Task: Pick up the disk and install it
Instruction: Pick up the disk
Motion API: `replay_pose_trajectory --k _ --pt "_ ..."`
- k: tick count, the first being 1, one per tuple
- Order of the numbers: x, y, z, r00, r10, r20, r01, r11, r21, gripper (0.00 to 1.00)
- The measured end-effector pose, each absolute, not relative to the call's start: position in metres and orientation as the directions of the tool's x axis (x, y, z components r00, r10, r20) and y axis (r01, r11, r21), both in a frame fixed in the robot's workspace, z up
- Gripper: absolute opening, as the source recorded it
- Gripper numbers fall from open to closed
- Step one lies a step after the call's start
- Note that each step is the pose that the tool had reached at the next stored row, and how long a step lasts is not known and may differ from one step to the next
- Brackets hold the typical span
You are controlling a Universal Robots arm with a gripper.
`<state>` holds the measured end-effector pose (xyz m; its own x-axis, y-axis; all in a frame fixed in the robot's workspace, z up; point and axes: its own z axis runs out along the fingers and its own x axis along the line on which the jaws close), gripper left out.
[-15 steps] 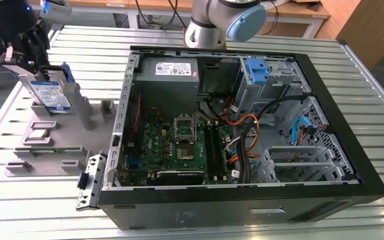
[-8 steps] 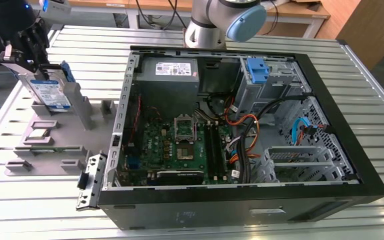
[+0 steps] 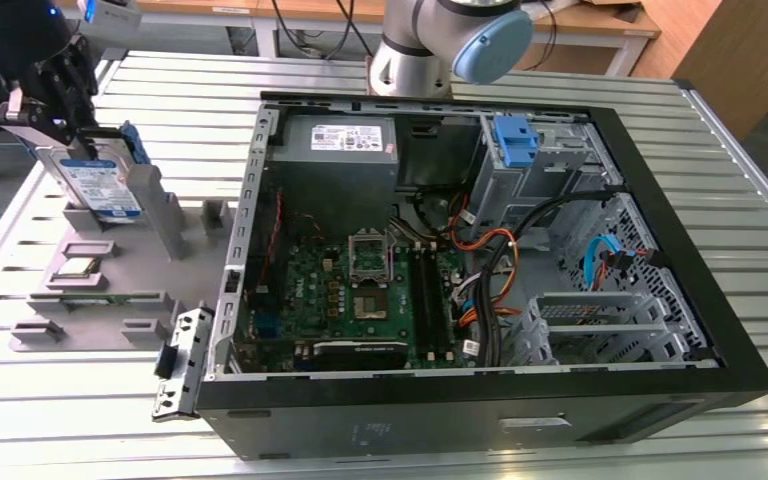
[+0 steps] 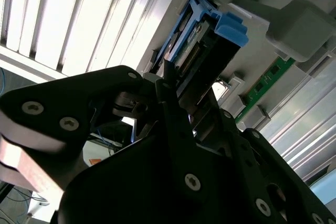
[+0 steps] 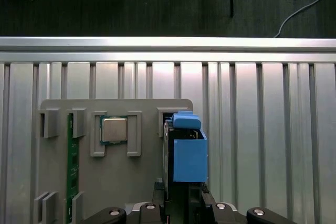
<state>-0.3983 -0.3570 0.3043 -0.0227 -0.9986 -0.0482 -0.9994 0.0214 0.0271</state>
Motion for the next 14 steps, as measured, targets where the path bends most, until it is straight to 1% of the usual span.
replay_pose_trajectory --k 14 --pt "-0.3995 -0.3588 0.3038 -0.023 -0.999 -0.048 -0.999 0.021 0.027 0.35"
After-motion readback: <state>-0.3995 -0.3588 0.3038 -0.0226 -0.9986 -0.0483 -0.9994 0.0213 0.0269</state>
